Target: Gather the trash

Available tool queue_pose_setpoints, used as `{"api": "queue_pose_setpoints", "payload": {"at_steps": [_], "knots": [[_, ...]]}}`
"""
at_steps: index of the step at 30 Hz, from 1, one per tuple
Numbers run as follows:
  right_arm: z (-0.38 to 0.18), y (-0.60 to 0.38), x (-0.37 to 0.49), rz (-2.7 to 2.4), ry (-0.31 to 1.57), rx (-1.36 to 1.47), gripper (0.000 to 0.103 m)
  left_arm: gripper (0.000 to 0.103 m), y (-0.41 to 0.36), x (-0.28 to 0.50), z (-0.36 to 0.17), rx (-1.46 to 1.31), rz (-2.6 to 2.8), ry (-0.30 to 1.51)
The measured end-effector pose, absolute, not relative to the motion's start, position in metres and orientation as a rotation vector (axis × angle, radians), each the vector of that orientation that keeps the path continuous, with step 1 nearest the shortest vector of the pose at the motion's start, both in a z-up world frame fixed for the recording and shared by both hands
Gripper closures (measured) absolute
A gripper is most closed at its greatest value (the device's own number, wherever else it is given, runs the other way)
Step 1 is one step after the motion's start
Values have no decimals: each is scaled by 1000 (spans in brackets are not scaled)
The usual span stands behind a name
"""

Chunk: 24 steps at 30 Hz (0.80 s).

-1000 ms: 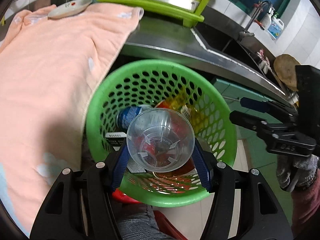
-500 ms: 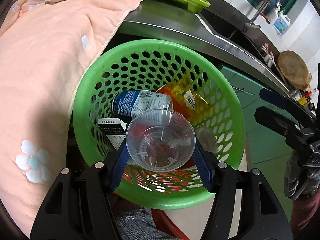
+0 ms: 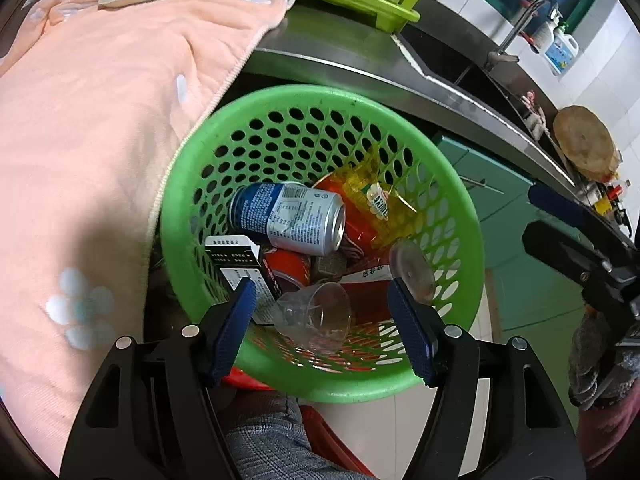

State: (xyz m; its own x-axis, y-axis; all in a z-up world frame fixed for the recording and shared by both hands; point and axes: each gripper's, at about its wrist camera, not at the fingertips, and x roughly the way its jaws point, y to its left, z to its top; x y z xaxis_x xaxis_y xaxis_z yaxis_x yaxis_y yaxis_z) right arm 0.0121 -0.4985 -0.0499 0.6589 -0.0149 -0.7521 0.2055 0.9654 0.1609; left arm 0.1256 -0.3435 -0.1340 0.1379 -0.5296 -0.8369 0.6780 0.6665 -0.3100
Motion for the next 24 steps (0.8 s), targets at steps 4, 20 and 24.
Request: {"api": "queue_pose_setpoints", "payload": {"at_steps": [4,20,24], "knots": [[-46,-489,8,-130,834,223,14,33,-331,124,-121,146,-866,1098],[-23,-430,4,-100,787,197,10,12,-241,119,-56,90,-733,917],[-17,-412,5,-84,776,173,10,7,-214,116,-44,71,-685,881]]}}
